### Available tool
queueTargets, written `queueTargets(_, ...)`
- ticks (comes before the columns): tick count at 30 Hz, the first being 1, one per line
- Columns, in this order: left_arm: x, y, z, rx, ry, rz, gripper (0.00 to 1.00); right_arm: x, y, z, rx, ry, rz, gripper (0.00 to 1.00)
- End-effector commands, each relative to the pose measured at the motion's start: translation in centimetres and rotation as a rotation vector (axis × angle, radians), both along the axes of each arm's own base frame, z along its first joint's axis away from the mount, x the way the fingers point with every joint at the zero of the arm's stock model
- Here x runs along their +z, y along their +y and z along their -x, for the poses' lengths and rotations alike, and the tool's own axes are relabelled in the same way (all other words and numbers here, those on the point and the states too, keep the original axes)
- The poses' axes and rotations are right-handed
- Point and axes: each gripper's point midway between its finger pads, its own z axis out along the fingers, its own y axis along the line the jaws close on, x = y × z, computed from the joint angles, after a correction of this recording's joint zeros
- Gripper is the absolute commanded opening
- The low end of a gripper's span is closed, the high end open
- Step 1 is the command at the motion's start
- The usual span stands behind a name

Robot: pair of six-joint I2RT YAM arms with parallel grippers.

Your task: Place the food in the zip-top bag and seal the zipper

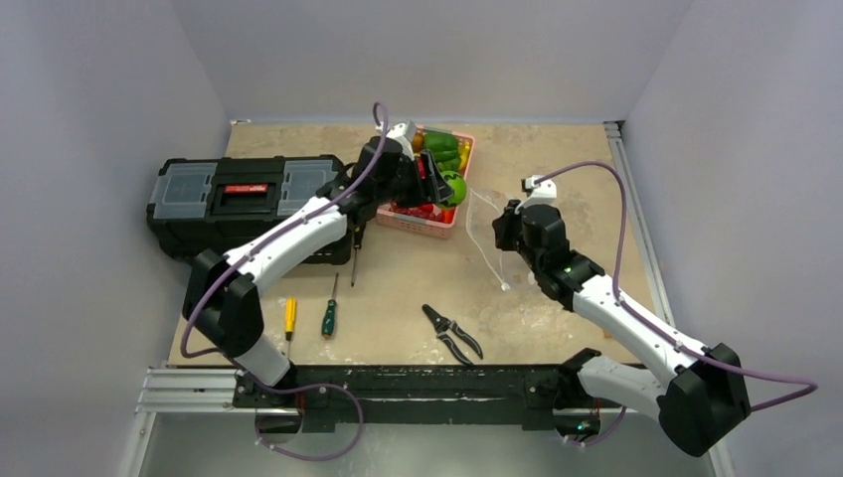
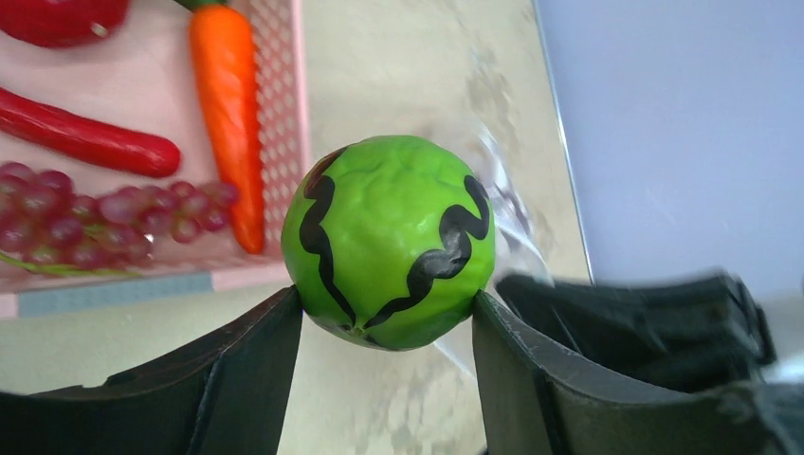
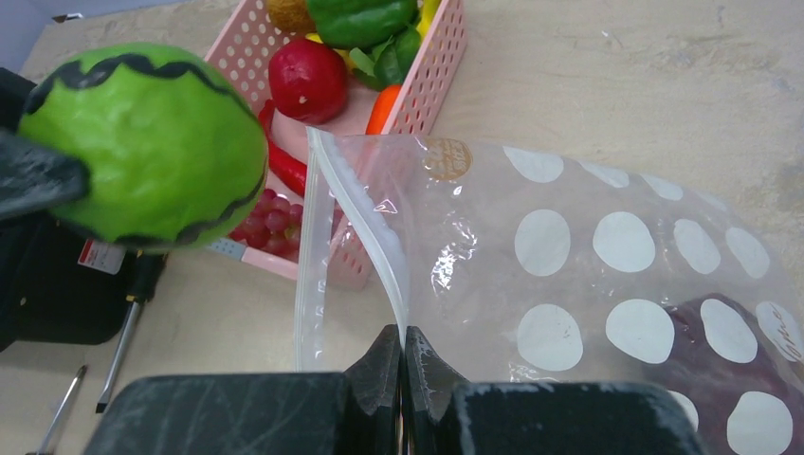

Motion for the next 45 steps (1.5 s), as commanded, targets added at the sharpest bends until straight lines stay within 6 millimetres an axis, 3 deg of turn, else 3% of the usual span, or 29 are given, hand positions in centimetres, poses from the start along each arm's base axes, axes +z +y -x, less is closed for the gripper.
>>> queueTargets(1, 2.1, -1.5, 5.9, -0.276, 0.017, 0.1, 0.15, 1.4, 1.3, -0.4, 0.061, -0.045, -0.021, 0.0)
queueTargets(5, 2.0, -2.3, 8.8, -0.364, 0.073, 0.202, 0.15, 1.9, 2.1, -0.2, 0.113, -0.057, -0.022, 0.0)
queueTargets(9, 1.2, -3.2, 9.8, -0.397, 0.114, 0.234, 0.15, 2.4, 2.5, 0.1, 0.148, -0.068, -0.035, 0.0)
queueTargets(15, -0.5, -5.3, 10.1, -0.434, 0.172, 0.225, 0.13, 3.0, 3.2, 0.6, 0.196, -0.09, -0.052, 0.0)
queueTargets(21, -4.1, -4.3, 10.0, -0.365, 0.304, 0.111, 0.09, 4.2, 2.9, 1.0, 0.196, -0.135, -0.066, 0.0)
queueTargets(24, -4.4, -4.5, 10.4, -0.388, 0.328, 0.106, 0.09, 4.2, 3.1, 1.0, 0.205, -0.137, -0.073, 0.0)
queueTargets(28, -3.3, -5.2, 9.8, -0.397, 0.313, 0.13, 0.1, 4.2, 3.5, 1.2, 0.218, -0.139, -0.073, 0.0)
queueTargets(34, -2.8, -6.6, 9.6, -0.43, 0.333, 0.176, 0.19, 4.2, 3.6, 1.3, 0.222, -0.142, -0.073, 0.0)
queueTargets(39, -2.9, -7.5, 10.8, -0.489, 0.34, 0.199, 0.39, 4.2, 3.8, 1.4, 0.223, -0.142, -0.081, 0.0)
queueTargets(45, -2.4, -7.0, 11.7, -0.52, 0.298, 0.204, 0.63, 4.2, 4.0, 1.4, 0.225, -0.138, -0.089, 0.0)
